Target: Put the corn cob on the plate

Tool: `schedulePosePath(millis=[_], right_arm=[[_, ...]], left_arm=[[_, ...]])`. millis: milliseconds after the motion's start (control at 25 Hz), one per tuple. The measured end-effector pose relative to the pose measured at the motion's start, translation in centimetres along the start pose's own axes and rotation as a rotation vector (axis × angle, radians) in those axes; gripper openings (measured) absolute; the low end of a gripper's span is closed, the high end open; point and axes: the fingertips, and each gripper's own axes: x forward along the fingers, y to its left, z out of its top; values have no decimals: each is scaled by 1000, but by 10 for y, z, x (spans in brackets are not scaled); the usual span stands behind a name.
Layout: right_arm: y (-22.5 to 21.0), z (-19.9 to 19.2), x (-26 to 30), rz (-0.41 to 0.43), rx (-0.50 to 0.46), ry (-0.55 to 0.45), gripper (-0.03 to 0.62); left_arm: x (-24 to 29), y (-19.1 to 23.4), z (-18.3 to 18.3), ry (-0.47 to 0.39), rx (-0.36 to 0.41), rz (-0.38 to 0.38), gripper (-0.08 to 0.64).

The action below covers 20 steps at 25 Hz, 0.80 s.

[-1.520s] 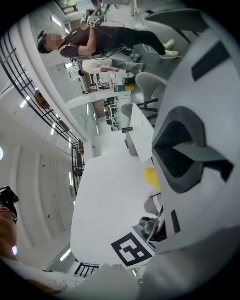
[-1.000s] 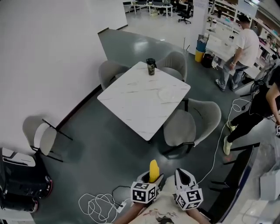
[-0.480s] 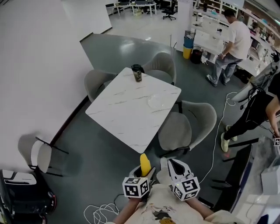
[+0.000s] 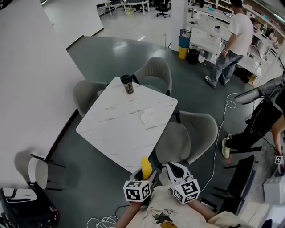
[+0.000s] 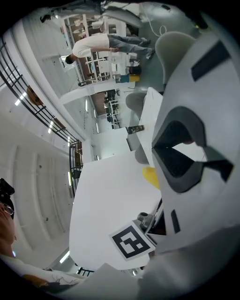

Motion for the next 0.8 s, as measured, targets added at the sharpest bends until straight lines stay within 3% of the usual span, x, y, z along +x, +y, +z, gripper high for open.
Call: schedulePosePath(millis=[320,800], right_arm=[[-69,38,49,11,-9,1,3],[-130,54,81,29,38,7,3]], left_arm=[[67,-8,65,1,-18,2,256],[115,-18,106,12,-41,39,256]])
